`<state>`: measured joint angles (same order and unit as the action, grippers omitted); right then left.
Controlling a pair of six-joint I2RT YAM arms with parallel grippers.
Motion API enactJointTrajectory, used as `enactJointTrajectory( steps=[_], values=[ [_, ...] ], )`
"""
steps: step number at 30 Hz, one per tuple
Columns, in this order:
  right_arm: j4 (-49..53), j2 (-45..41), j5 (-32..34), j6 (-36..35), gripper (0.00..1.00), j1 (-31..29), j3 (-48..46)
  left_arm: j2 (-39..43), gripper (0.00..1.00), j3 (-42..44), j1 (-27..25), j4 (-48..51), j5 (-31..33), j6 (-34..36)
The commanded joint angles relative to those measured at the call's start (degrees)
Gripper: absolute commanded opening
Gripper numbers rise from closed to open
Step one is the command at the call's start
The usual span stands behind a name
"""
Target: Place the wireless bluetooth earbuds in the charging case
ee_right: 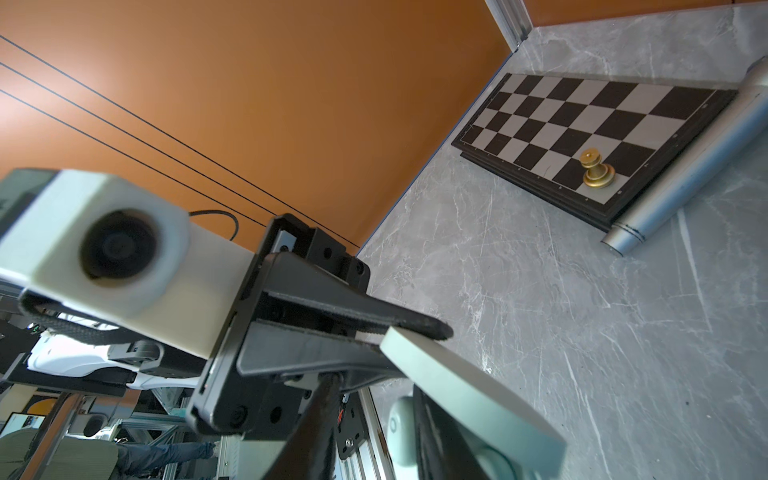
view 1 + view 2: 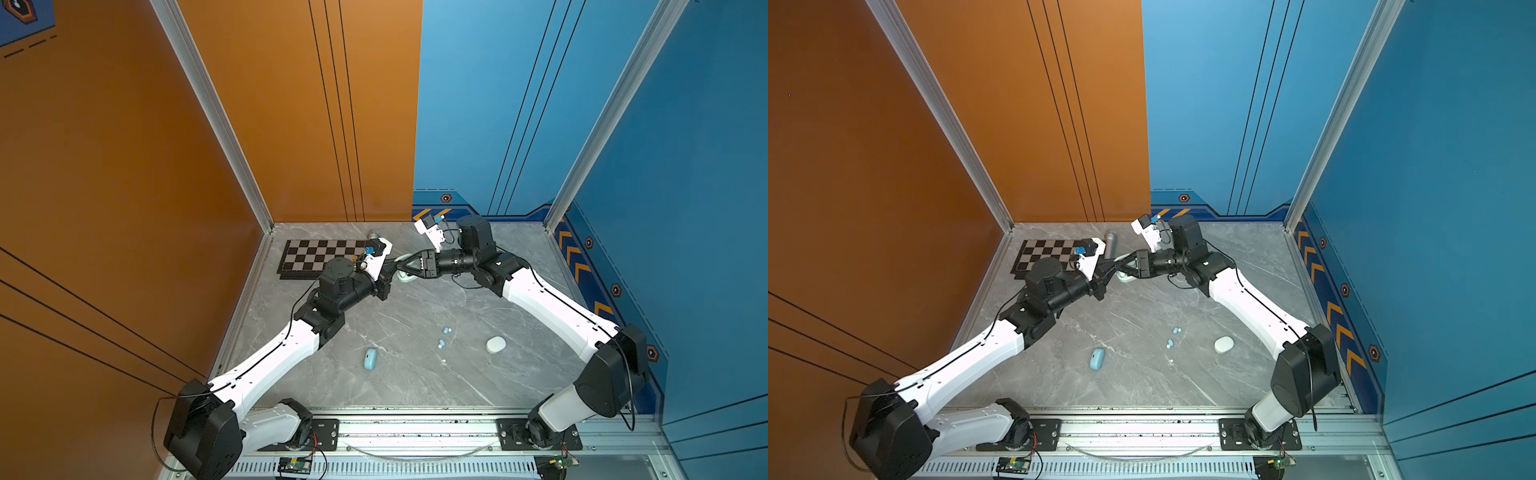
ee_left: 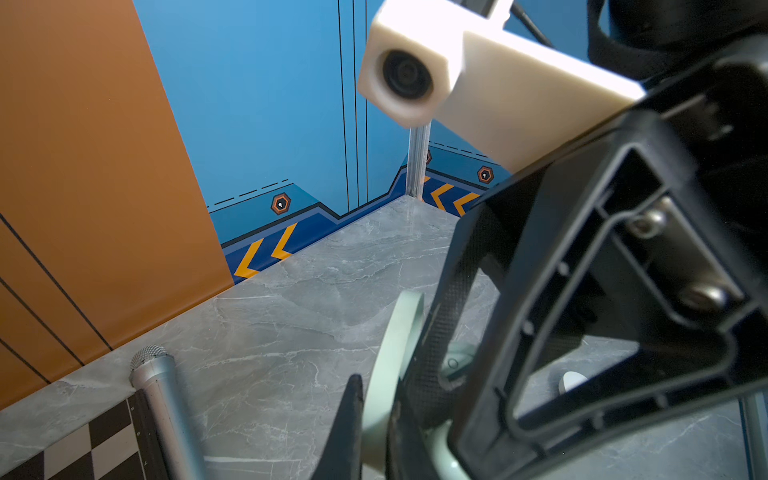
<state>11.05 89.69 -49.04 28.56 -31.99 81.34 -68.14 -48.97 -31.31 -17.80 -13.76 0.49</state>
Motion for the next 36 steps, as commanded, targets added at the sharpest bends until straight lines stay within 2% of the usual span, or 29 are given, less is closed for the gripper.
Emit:
enactJointTrajectory(
  steps=[1, 9, 15, 18, 21, 26, 31, 36],
  values=[
    [0.1, -2.7, 0.4, 0.6, 0.34, 0.1, 3.5, 1.1, 0.0, 0.6, -0.1, -0.1, 1.5, 2.0],
    [0.1, -8.8, 1.9, 2.6, 0.35, 3.0, 2.6, -0.8, 0.0, 1.4, -1.1, 1.7, 5.5, 7.3],
    [0.8, -16.9, 16.2, 10.7, 0.37, 11.5, -7.7, -4.6, 0.0, 1.0, -5.7, 1.6, 4.5, 10.7],
    [6.3, -18.0, 21.5, 13.6, 0.37, 15.5, -12.1, -7.9, 0.0, 2.8, -7.0, -2.9, 7.2, 7.3],
    [12.1, -17.2, 27.0, 15.1, 0.37, 16.9, -15.1, -11.6, 0.0, 4.6, -8.8, -8.3, 11.4, 3.4],
    [14.4, -14.5, 31.1, 20.5, 0.37, 17.9, -20.0, -19.7, 0.0, 6.3, -12.9, -14.6, 24.4, -0.6],
    [14.3, -11.1, 30.3, 21.8, 0.37, 18.0, -20.5, -26.7, 0.0, 7.5, -14.4, -20.4, 37.1, -7.0],
    [14.4, -9.0, 29.3, 21.7, 0.37, 18.0, -19.3, -31.3, 0.0, 6.7, -15.1, -21.1, 41.2, -8.7]
  ],
)
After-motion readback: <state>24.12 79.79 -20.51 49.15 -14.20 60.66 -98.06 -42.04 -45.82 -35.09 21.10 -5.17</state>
